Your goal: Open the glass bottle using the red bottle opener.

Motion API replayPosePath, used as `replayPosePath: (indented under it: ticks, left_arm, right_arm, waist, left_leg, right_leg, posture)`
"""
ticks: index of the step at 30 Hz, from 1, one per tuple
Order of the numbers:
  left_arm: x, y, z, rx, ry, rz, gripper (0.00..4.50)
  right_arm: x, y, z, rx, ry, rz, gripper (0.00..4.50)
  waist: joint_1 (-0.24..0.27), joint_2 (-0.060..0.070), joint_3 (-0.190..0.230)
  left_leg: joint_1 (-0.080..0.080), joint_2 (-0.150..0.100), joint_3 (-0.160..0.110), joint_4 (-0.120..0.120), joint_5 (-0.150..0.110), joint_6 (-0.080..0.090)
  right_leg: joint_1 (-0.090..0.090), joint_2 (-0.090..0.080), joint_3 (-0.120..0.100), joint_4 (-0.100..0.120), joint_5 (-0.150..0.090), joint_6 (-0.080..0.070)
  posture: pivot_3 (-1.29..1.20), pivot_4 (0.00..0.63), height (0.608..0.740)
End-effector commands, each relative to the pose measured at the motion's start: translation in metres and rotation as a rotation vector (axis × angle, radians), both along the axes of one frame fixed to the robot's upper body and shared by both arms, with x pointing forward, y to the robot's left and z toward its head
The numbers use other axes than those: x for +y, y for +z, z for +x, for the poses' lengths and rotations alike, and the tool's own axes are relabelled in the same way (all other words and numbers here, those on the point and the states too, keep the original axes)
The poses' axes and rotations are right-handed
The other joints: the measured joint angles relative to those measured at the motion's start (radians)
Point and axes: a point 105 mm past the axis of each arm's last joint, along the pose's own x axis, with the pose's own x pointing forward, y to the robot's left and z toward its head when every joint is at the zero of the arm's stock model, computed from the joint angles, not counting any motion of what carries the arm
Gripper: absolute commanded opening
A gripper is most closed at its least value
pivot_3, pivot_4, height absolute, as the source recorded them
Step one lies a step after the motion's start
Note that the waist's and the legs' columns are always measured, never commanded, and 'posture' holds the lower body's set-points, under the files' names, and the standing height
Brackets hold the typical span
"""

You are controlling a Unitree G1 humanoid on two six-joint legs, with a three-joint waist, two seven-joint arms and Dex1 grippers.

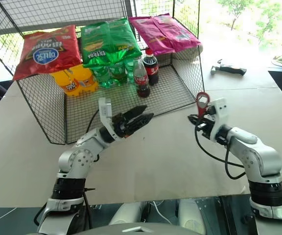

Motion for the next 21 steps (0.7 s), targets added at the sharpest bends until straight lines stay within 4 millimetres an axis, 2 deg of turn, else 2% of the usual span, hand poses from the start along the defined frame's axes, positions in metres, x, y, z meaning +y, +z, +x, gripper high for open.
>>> replayPosePath:
  ticks: [1,4,10,12,15,21]
  left_arm:
    - [0.017,0.017,0.035,-0.187,0.246,0.118,4.21]
    - [0.015,0.023,0.055,-0.254,0.321,0.157,4.21]
    - [0.014,0.031,0.087,-0.28,0.429,0.183,4.21]
    - [0.015,0.034,0.094,-0.283,0.467,0.179,4.36]
    - [0.013,0.036,0.102,-0.282,0.5,0.192,4.36]
    - [-0.001,0.029,0.115,-0.215,0.465,0.213,4.36]
  right_arm:
    - [-0.006,0.043,-0.004,-0.285,-0.11,-0.094,0.0]
    - [0.004,0.041,-0.005,-0.296,-0.122,-0.055,0.0]
    - [0.015,0.039,-0.007,-0.306,-0.129,-0.023,0.0]
    - [0.015,0.038,-0.009,-0.309,-0.134,-0.023,0.0]
    - [0.01,0.039,-0.01,-0.316,-0.152,-0.028,0.0]
    - [0.013,0.039,-0.012,-0.319,-0.145,-0.022,0.0]
  waist:
    - [0.005,0.0,0.0]
    - [0.006,-0.002,-0.001]
    - [0.005,-0.003,-0.001]
    - [0.004,-0.003,-0.001]
    - [0.002,-0.003,-0.001]
    - [-0.004,-0.003,-0.001]
  left_leg:
    - [0.0,0.0,0.0,0.0,0.0,-0.001]
    - [0.001,0.0,0.001,0.0,0.001,-0.001]
    - [0.0,-0.001,0.001,0.001,0.001,-0.001]
    - [-0.001,-0.001,0.0,0.001,0.001,-0.001]
    - [0.0,-0.001,0.0,0.001,0.001,-0.001]
    - [0.0,-0.001,0.0,0.003,0.001,0.0]
  right_leg:
    - [0.0,0.0,0.0,0.001,0.0,0.0]
    - [0.0,0.003,0.001,0.003,0.0,0.0]
    - [-0.001,0.004,0.001,0.003,0.0,0.0]
    - [-0.002,0.004,0.001,0.003,0.0,0.0]
    - [-0.002,0.004,0.001,0.004,0.0,0.0]
    - [-0.002,0.005,0.001,0.006,0.0,0.0]
  posture:
    - [0.0,0.15,0.74]
    - [0.0,0.15,0.74]
    - [0.0,0.15,0.74]
    - [0.0,0.15,0.74]
    - [0.0,0.15,0.74]
    - [0.0,0.15,0.74]
